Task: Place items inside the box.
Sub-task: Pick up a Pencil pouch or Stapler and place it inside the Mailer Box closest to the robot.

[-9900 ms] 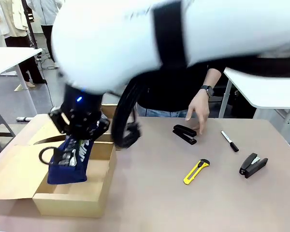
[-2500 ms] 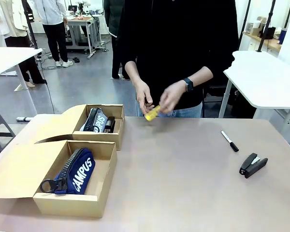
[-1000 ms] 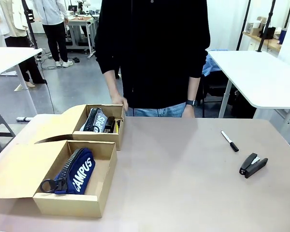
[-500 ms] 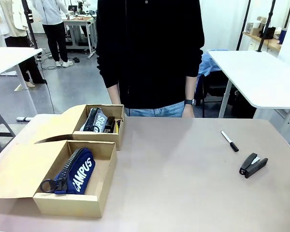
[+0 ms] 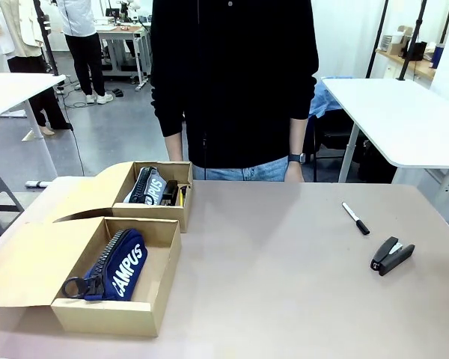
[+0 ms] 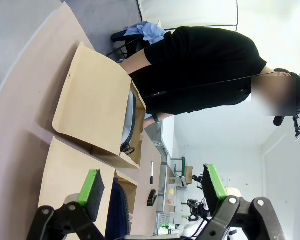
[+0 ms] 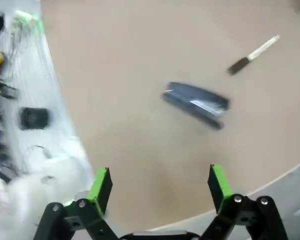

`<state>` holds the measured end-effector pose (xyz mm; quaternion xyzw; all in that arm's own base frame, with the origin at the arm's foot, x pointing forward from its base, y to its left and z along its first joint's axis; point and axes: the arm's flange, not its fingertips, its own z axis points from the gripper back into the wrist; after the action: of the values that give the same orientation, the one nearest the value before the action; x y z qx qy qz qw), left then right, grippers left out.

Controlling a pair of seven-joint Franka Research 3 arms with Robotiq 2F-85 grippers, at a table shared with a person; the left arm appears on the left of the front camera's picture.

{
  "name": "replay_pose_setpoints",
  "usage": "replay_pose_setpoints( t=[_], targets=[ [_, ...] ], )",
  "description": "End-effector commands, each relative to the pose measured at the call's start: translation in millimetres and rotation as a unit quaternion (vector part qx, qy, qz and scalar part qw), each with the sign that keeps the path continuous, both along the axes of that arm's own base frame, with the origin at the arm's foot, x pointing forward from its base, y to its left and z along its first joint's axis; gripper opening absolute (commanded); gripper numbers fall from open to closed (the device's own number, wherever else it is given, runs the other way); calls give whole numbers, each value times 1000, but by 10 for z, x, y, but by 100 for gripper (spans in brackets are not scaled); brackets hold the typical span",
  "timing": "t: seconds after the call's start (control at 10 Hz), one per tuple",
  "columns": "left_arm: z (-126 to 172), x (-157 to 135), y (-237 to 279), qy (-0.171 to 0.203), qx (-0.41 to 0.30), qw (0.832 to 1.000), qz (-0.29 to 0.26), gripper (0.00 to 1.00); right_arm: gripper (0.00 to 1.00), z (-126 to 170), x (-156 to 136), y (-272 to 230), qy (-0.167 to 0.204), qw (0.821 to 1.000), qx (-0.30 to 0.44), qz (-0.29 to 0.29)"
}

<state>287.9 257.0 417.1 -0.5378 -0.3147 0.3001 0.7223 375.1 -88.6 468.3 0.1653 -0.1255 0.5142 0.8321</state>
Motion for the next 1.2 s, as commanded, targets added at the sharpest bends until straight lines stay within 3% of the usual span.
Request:
replay_pose_setpoints(
  t=[0.0, 0.1, 0.2, 0.3, 0.4, 0.5, 0.6, 0.8, 0.9, 1.0, 1.1],
  targets=[
    [-2, -14, -4, -10, -3, 1000, -1, 100, 100, -150, 88, -19, -312, 917, 132, 209],
    [-2, -14, -4, -10, -3, 1000, -1, 100, 100, -158, 95, -15, -232, 910, 227, 258],
    [-2, -14, -4, -10, -3, 1000, -1, 100, 100, 7, 114, -7, -68, 997, -9, 44],
    [-2, -14, -4, -10, -3, 1000, -1, 100, 100, 7, 114, -7, -68, 997, -9, 44],
    [-2, -14, -4, -10, -3, 1000, -1, 100, 100, -11, 144, -17, -129, 988, 25, 86],
    [-2, -14, -4, -10, -3, 1000, -1, 100, 100, -117, 298, 94, -116, 990, -23, 75],
    [-2, -14, -4, -10, -3, 1000, -1, 100, 100, -218, 406, 206, -131, 983, -14, 131],
    [-2, -14, -4, -10, -3, 1000, -1, 100, 100, -316, 469, 189, -122, 983, -6, 138],
    [-2, -14, -4, -10, -3, 1000, -1, 100, 100, -218, 344, -137, -142, 985, 62, 77],
    [-2, -14, -4, -10, -3, 1000, -1, 100, 100, -16, -33, -735, -158, 978, 136, -24],
    [-2, -14, -4, -10, -3, 1000, -1, 100, 100, 109, -453, -1172, -170, 969, 136, -120]
  ],
)
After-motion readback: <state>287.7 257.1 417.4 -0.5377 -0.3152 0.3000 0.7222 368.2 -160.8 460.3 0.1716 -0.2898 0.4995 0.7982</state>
